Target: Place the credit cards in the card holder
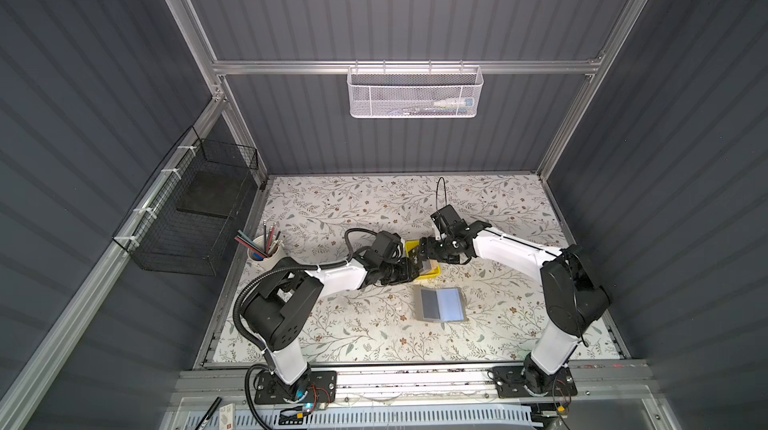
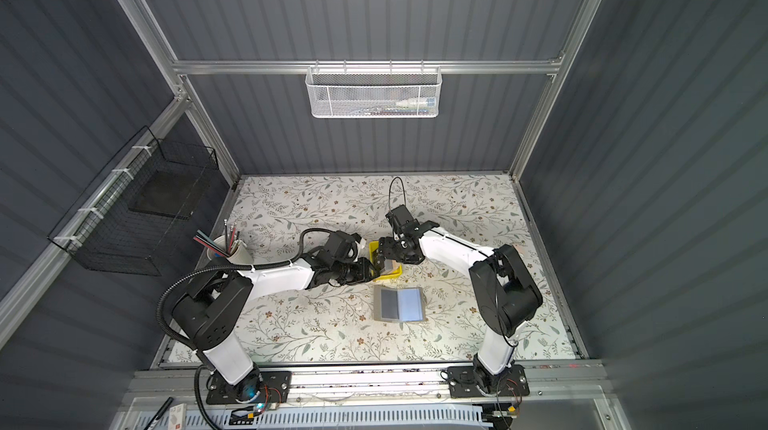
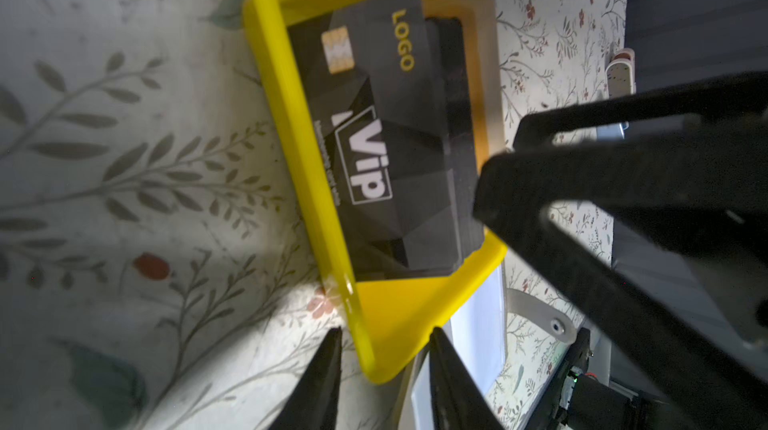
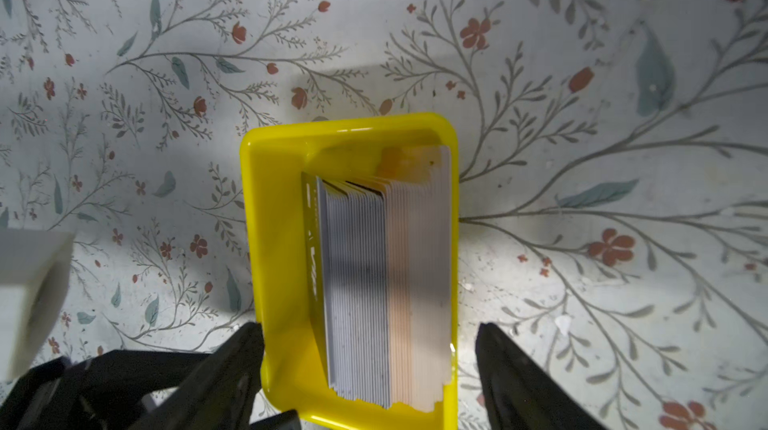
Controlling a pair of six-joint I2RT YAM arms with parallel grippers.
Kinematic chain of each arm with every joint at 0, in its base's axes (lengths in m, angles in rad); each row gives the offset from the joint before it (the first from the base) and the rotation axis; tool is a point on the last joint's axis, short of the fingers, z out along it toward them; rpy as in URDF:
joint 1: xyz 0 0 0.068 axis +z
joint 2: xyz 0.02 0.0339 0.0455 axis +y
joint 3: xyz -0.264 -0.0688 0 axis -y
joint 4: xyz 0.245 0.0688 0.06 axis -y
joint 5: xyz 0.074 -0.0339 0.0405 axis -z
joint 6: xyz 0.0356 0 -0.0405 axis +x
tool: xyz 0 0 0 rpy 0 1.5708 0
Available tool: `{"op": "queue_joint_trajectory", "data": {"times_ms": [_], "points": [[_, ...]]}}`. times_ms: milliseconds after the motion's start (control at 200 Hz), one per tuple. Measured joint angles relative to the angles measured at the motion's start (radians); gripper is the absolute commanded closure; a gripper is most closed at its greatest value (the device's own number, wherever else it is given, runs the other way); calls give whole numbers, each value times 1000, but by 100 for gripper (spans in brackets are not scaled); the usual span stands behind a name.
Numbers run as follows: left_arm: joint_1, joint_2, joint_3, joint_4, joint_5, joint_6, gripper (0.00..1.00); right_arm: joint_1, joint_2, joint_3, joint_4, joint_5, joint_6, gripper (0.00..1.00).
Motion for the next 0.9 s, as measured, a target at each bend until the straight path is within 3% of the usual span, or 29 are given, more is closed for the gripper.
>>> {"op": "queue_joint_trajectory", "data": {"times_ms": [595, 735, 901], "points": [[0, -321, -138, -24, -129, -2, 65, 17, 173, 122, -80, 18, -96, 10], [0, -357, -150, -37, -151, -1, 65, 30, 210, 150, -100, 37, -102, 11], [0, -358, -153, -39, -150, -2, 65, 50, 231, 181, -122, 73, -113, 19]]}}
